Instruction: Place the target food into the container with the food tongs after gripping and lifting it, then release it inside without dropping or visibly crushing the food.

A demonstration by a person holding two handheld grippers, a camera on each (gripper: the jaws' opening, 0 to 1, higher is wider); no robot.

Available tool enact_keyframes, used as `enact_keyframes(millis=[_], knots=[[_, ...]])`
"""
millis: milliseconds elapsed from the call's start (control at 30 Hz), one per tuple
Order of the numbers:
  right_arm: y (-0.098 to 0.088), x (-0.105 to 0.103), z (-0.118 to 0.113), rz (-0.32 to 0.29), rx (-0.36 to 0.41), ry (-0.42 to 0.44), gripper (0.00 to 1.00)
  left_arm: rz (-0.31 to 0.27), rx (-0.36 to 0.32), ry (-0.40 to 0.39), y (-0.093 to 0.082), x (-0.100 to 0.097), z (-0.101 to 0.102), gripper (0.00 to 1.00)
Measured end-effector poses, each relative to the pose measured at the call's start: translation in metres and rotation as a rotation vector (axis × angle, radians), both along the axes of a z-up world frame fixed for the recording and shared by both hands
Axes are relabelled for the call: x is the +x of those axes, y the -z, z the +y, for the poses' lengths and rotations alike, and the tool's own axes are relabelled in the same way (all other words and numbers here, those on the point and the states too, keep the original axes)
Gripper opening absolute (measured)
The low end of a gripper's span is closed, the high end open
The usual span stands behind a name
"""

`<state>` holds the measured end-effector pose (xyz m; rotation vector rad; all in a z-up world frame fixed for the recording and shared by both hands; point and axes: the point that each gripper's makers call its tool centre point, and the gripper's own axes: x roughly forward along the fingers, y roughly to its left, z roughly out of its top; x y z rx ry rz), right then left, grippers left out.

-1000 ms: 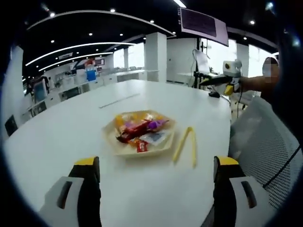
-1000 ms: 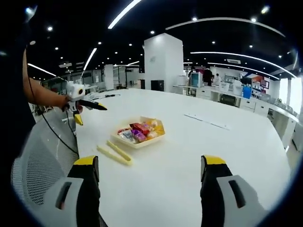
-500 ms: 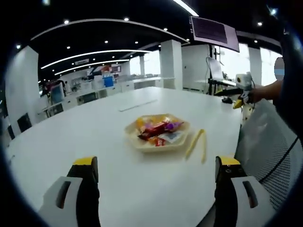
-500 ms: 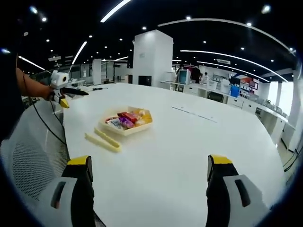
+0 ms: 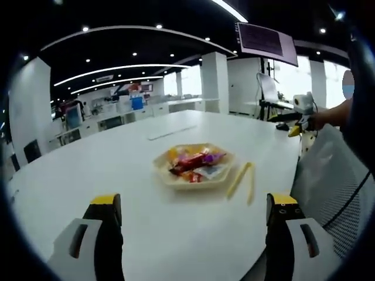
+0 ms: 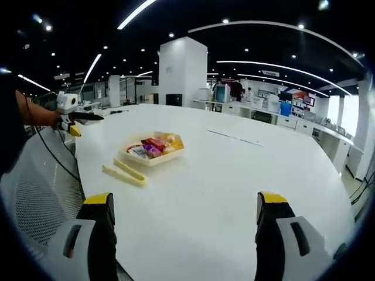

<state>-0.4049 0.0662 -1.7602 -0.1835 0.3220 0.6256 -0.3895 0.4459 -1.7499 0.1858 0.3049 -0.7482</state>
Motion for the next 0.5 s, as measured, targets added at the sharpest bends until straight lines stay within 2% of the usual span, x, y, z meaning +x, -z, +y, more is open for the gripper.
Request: enact_keyframes(millis=[67,167,500], knots=[[-0.0015,0.0009,0.0003,-0.014,0.001,-0.002,1.00,-0.008,-0.002,-0.002,-0.0015,0.0001,-0.0008,1.00],[0.0028,0.0005,-0.0002,0.015,0.001,0.006,1.00,0.002,-0.002,-0.006,0.0023,-0.0002,0.0008,1.00],[0.0044,0.0006,0.0037,0.018,0.009,0.002,1.00,-0.002,0.002,-0.016,0.0013,-0.0041,0.0010,1.00]])
